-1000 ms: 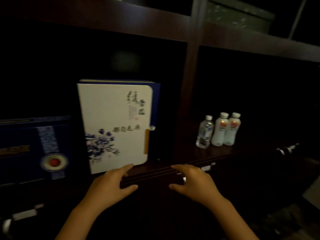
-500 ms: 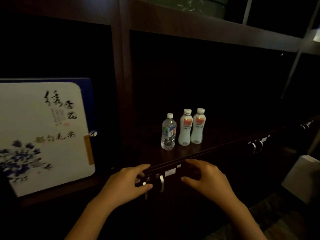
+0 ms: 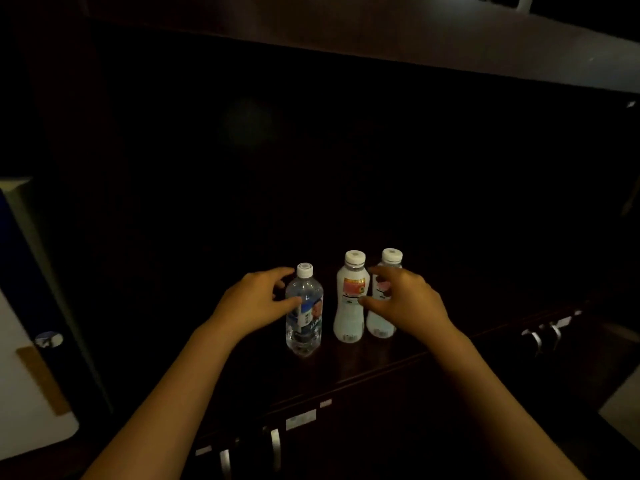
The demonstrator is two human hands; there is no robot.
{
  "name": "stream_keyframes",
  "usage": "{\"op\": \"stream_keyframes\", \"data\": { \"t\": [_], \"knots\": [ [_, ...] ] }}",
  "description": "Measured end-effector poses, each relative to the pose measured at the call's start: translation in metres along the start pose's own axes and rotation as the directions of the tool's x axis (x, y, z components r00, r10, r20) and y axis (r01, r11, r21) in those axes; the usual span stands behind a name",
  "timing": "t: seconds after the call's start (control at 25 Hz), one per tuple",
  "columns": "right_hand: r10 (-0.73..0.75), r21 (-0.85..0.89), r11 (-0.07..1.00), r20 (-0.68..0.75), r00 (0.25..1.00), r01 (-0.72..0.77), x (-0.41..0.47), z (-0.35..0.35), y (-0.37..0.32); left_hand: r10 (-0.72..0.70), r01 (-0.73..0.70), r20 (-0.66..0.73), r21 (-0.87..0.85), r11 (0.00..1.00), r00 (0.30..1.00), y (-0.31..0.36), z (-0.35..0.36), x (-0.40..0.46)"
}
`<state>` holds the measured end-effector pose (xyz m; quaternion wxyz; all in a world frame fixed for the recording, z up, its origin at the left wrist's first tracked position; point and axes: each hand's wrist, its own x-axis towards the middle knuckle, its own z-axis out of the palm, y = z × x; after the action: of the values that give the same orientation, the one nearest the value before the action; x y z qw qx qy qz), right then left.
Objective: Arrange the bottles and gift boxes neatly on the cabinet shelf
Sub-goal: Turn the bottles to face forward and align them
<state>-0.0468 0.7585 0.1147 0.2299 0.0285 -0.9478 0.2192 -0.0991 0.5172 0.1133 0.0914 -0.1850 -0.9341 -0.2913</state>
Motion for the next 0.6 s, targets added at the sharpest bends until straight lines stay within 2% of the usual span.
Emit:
{"op": "stream_keyframes", "data": {
  "t": [0.12, 0.4, 0.52, 0.6],
  "knots": [
    [-0.078, -0.007, 0.997, 0.012, 0.997, 0.078, 0.047, 0.010, 0.031, -0.057, 0.061, -0.057, 0.065, 0.996, 0.997, 0.010, 0.012, 0.032],
    [-0.257, 0.067, 0.966, 0.143, 0.956, 0.249, 0.130, 0.027, 0.060, -0.317, 0.334, -0.140, 0.121, 0.935, 0.938, 0.027, 0.036, 0.075],
    [-0.298, 0.124, 0.953, 0.206, 0.932, 0.277, 0.140, 0.040, 0.062, -0.352, 0.370, -0.155, 0.109, 0.923, 0.923, 0.028, 0.048, 0.081],
    [-0.325, 0.172, 0.941, 0.215, 0.921, 0.292, 0.142, 0.048, 0.063, -0.366, 0.379, -0.182, 0.039, 0.925, 0.913, 0.025, 0.055, 0.081]
  ]
}}
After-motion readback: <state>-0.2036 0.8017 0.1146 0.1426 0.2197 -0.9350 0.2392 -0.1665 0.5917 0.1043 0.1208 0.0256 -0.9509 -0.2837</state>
